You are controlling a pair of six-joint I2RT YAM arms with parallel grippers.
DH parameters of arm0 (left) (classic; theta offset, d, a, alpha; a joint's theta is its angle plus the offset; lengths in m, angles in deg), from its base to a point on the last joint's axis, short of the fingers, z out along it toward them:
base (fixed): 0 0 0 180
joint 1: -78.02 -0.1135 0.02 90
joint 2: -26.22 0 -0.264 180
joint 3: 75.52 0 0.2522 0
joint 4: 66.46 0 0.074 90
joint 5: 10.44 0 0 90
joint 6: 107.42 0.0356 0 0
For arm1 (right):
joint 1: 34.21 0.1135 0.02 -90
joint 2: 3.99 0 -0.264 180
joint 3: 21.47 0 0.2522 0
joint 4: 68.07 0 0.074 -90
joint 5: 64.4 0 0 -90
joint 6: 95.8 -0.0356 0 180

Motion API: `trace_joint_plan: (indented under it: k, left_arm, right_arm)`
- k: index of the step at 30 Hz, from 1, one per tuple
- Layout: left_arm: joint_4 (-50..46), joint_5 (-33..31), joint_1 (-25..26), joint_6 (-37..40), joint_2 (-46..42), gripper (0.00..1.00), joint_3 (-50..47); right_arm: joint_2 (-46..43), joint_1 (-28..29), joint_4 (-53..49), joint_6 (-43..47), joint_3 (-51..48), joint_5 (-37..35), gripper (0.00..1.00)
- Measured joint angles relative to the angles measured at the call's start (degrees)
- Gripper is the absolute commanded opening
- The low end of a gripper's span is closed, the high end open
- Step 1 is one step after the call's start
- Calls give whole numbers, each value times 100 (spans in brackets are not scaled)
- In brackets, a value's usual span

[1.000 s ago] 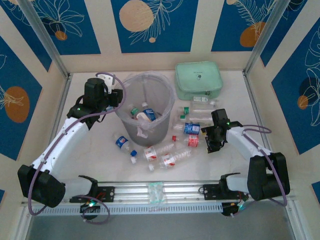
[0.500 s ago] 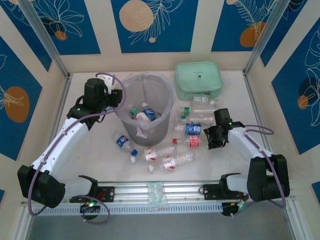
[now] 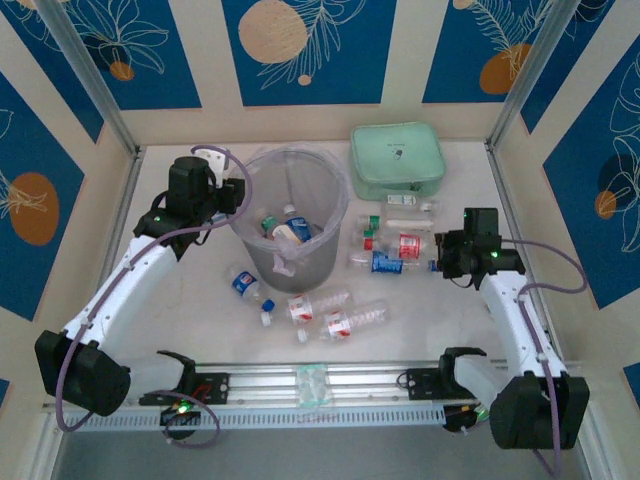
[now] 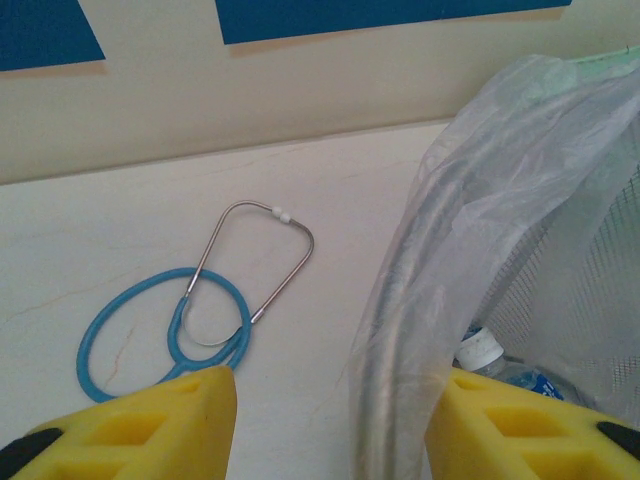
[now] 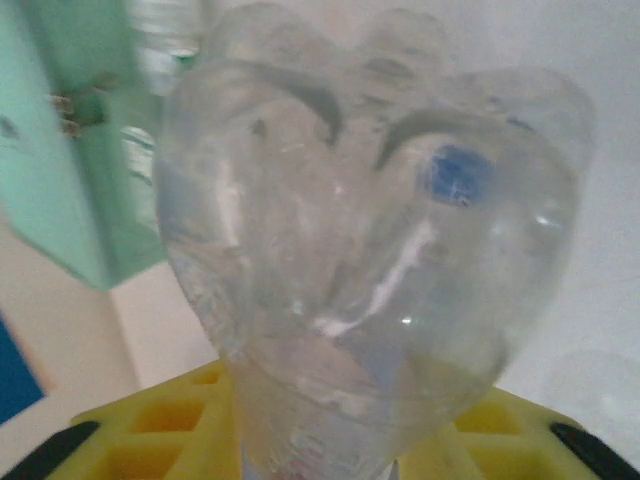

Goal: Put the plastic bottles in the bin

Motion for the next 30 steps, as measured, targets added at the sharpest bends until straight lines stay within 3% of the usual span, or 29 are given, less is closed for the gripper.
trace_joint_plan:
  k: [8, 14, 23, 30]
  left_arm:
    - [0, 2, 2, -2, -4, 51, 0]
    - [2, 2, 2, -2, -7, 51, -2]
    - [7, 2, 15, -2, -15, 51, -4]
    - [15, 2, 42, -2, -44, 51, -33]
  right_arm:
    - [-98, -70, 22, 612, 835, -190, 21]
    - [138, 177, 520, 1790, 1661, -149, 9]
    - [564, 1961, 1692, 4277, 3314, -442, 8]
    - [1537, 3451, 1937, 5842, 4341, -568, 8]
